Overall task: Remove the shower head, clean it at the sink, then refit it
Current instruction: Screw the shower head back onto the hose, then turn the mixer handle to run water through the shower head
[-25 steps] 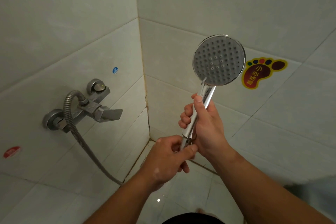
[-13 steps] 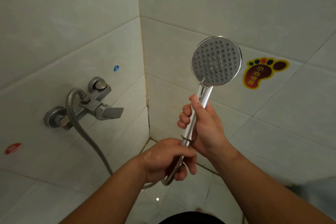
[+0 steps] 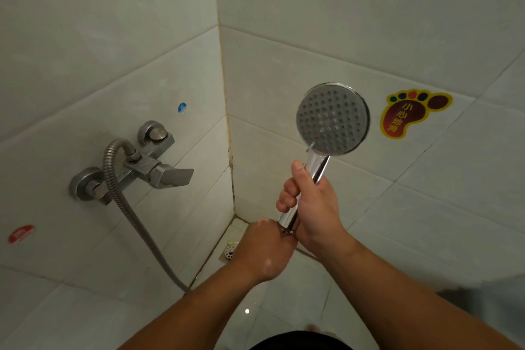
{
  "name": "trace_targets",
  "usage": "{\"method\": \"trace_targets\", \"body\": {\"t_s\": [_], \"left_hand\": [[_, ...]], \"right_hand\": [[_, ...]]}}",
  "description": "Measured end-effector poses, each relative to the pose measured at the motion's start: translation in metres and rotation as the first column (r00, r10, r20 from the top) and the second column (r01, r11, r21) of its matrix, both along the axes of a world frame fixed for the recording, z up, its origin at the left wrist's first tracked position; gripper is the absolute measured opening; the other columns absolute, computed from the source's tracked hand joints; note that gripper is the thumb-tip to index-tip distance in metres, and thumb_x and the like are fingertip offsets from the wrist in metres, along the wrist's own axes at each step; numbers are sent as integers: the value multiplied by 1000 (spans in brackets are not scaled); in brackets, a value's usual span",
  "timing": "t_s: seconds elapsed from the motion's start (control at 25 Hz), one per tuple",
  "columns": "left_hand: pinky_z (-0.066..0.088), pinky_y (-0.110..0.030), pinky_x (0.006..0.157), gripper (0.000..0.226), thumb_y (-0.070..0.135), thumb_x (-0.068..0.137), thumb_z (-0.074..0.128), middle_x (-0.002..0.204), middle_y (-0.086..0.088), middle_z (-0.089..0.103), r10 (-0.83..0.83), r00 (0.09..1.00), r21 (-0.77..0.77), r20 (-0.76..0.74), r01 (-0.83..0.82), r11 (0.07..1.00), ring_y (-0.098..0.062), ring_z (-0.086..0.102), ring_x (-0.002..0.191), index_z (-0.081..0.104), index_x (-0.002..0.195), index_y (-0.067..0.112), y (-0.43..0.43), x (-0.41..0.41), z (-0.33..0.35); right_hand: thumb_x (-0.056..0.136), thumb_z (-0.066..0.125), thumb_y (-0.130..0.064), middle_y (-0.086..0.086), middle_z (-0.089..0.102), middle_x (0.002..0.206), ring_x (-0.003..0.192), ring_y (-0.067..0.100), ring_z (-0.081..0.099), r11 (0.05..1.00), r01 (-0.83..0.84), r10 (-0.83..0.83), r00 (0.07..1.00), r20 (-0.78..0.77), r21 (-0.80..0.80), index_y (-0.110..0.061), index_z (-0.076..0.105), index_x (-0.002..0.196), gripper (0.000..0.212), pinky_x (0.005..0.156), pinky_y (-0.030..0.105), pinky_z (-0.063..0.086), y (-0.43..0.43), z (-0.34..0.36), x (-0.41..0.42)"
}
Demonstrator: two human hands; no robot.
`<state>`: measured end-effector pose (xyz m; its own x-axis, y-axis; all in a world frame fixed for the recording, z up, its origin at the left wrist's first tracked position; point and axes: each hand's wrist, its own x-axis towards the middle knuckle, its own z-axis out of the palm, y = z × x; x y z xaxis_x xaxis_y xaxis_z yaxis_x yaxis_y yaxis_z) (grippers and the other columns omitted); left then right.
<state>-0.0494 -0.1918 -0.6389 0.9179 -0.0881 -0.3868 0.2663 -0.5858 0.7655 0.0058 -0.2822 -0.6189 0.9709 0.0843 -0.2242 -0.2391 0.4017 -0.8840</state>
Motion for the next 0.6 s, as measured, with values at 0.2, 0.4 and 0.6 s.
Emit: {"method": "trace_targets", "body": {"t_s": [0.2,0.4,0.6], "left_hand": [[23,-26,45,43,13,90,56,44,2,35,-190,859,-632,-475,-183,753,-11,28,39,40,50,20,20,4,4],[22,-24,43,32,13,82,55,46,1,34,156,892,-317,-425,-308,897,-13,28,38,42,53,18,-3,-1,-5],[37,-27,59,37,18,103,37,75,-10,64,-130,992,281,0,124,952,-20,54,64,63,81,4,-7,2,-26]], "right_hand": [[101,56,-28,-1,35,58,47,12,35,971,-171,186,979,-78,168,-18,43,74,32,45,25,36,0,7,1],[101,57,-32,-1,37,57,46,12,36,995,-75,70,995,-69,-65,-17,43,78,31,43,26,38,4,-8,-1],[101,60,-30,2,38,55,45,15,38,970,109,-115,993,-17,-216,-14,45,80,29,41,27,39,9,-22,-2]]}}
